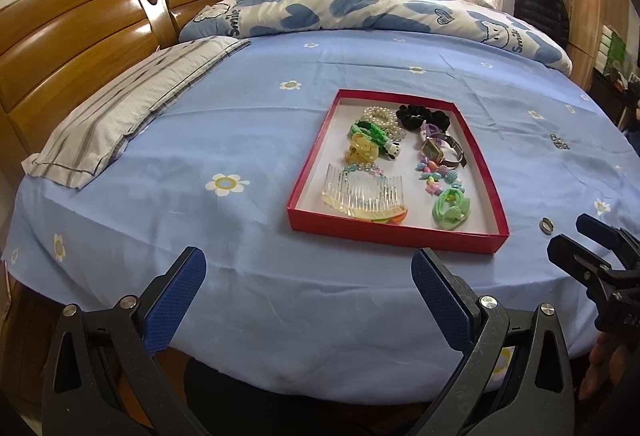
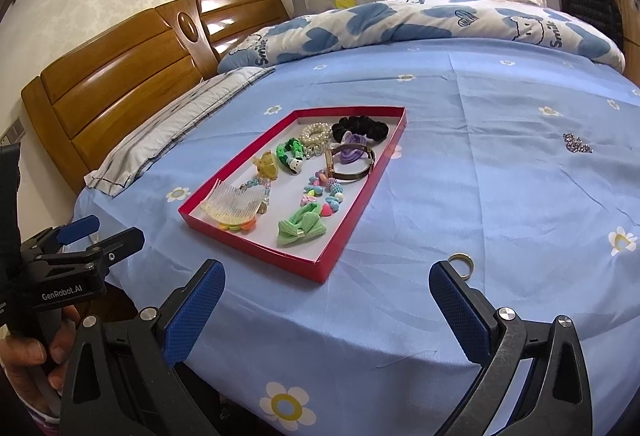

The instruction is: Organize jewelry

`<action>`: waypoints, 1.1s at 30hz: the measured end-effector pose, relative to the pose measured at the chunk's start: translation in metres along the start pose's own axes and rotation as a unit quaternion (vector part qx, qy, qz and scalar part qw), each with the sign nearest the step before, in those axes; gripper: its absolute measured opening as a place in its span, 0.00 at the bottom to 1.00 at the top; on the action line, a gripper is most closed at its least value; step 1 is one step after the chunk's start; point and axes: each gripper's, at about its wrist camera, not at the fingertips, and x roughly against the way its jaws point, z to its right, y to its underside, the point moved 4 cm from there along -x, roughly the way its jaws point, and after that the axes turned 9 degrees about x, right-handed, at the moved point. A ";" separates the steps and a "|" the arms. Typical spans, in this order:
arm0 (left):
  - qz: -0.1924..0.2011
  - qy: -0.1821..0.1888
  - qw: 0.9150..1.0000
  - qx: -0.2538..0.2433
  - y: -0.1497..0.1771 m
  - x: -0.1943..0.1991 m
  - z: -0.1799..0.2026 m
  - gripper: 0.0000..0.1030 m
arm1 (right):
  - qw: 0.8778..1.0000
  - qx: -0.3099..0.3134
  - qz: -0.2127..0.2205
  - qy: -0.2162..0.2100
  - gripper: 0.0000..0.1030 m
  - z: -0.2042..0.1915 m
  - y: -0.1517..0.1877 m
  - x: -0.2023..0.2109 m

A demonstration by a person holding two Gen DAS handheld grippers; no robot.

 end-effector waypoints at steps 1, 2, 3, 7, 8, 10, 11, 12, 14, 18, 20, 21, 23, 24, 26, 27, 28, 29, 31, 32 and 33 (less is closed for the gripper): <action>0.002 0.000 1.000 0.000 0.000 0.000 0.000 1.00 | 1.000 0.001 0.004 0.002 1.00 0.000 0.000 0.002; 0.005 0.001 1.000 -0.001 0.000 0.001 0.001 1.00 | 1.000 0.003 0.007 0.004 1.00 -0.001 -0.001 0.003; 0.008 0.002 1.000 -0.002 0.000 0.002 0.002 1.00 | 1.000 0.004 0.010 0.005 1.00 0.000 -0.001 0.003; 0.011 0.005 1.000 -0.003 0.001 0.004 0.004 1.00 | 1.000 0.013 0.024 0.011 1.00 -0.001 -0.003 0.007; 0.009 0.005 1.000 -0.002 0.001 0.003 0.004 1.00 | 1.000 0.014 0.026 0.011 1.00 -0.002 -0.004 0.008; 0.009 0.004 1.000 0.000 0.002 0.002 0.004 1.00 | 1.000 0.015 0.025 0.010 1.00 -0.002 -0.004 0.006; 0.008 0.004 1.000 0.001 0.002 0.002 0.003 1.00 | 1.000 0.015 0.023 0.011 1.00 -0.002 -0.003 0.005; 0.007 0.005 1.000 0.001 0.002 0.001 0.003 1.00 | 1.000 0.015 0.021 0.011 1.00 -0.002 -0.002 0.004; 0.006 0.007 1.000 0.002 0.002 0.001 0.003 1.00 | 1.000 0.015 0.021 0.011 1.00 -0.002 -0.001 0.003; 0.004 0.008 1.000 0.002 0.003 0.001 0.004 1.00 | 0.999 0.018 0.026 0.014 1.00 -0.002 0.000 0.004; 0.004 0.009 1.000 0.001 0.003 0.000 0.005 1.00 | 0.999 0.018 0.027 0.015 1.00 -0.001 0.000 0.004; 0.003 0.010 1.000 0.001 0.004 0.000 0.006 1.00 | 0.999 0.017 0.028 0.015 1.00 -0.001 0.000 0.005; 0.003 0.010 1.000 -0.001 0.004 0.000 0.006 1.00 | 0.999 0.016 0.027 0.016 1.00 0.000 0.000 0.004; 0.002 0.010 1.000 -0.001 0.004 0.000 0.007 1.00 | 0.999 0.016 0.028 0.015 1.00 0.000 0.000 0.004; 0.002 0.012 1.000 -0.001 0.005 0.001 0.007 1.00 | 0.999 0.017 0.028 0.016 1.00 0.000 0.000 0.004; 0.002 0.012 1.000 -0.001 0.005 0.001 0.007 1.00 | 0.999 0.017 0.028 0.016 1.00 -0.001 0.000 0.005; 0.002 0.011 1.000 -0.001 0.005 0.001 0.007 1.00 | 0.999 0.018 0.029 0.016 1.00 -0.001 0.000 0.005; 0.003 0.012 1.000 -0.001 0.005 0.001 0.007 1.00 | 0.999 0.018 0.029 0.016 1.00 -0.001 0.000 0.005; 0.003 0.012 1.000 -0.002 0.005 0.001 0.007 1.00 | 0.999 0.018 0.029 0.015 1.00 -0.002 -0.001 0.005; 0.003 0.013 1.000 -0.002 0.006 0.001 0.007 1.00 | 0.999 0.018 0.029 0.014 1.00 -0.002 -0.001 0.005; 0.003 0.013 1.000 -0.002 0.006 0.002 0.007 1.00 | 0.999 0.018 0.029 0.014 1.00 -0.002 -0.001 0.005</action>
